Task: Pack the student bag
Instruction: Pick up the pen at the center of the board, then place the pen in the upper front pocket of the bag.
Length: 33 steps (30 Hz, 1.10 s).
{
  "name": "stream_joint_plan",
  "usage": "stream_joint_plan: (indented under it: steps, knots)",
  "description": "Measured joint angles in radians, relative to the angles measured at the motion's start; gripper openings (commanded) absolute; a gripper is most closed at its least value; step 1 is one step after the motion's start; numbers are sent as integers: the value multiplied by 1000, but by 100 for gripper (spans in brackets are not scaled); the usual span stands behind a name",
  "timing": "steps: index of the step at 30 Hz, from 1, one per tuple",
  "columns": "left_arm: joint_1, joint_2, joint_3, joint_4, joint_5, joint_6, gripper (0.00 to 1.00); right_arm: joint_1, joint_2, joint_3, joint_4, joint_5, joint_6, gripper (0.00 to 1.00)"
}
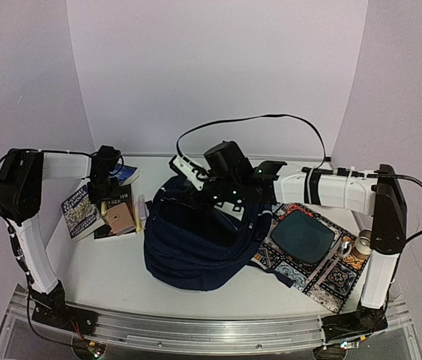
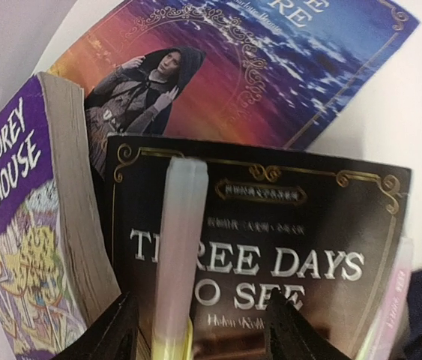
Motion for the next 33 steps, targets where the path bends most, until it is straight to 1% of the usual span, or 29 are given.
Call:
stream_joint_plan:
  steps: [3, 5, 9, 11, 13, 17, 21, 27, 33]
  knots:
    - [11, 42, 31, -11, -7, 13, 47, 0, 0, 1, -1, 0, -4, 0]
    - [18, 60, 46, -17, -11, 21, 40, 0, 0, 1, -1, 0, -5, 0]
    - [28, 93, 79, -26, -11, 38, 14, 0, 0, 1, -1, 1, -7, 0]
    - [30, 99, 89, -24, -11, 47, 6, 0, 0, 1, -1, 3, -8, 0]
    - [33, 97, 89, -27, -4, 50, 1, 0, 0, 1, -1, 6, -10, 0]
    - [35, 78, 85, -34, 33, 50, 0, 0, 0, 3, -2, 11, -18, 0]
    - [36, -4, 51, -35, 118, 30, 0, 0, 0, 15, -10, 20, -25, 0]
    - [36, -213, -38, -26, 292, -21, 0, 0, 0, 34, -21, 54, -40, 0]
    - [21, -428, -197, 35, 496, -115, 0, 3, 2, 50, -31, 83, -54, 0]
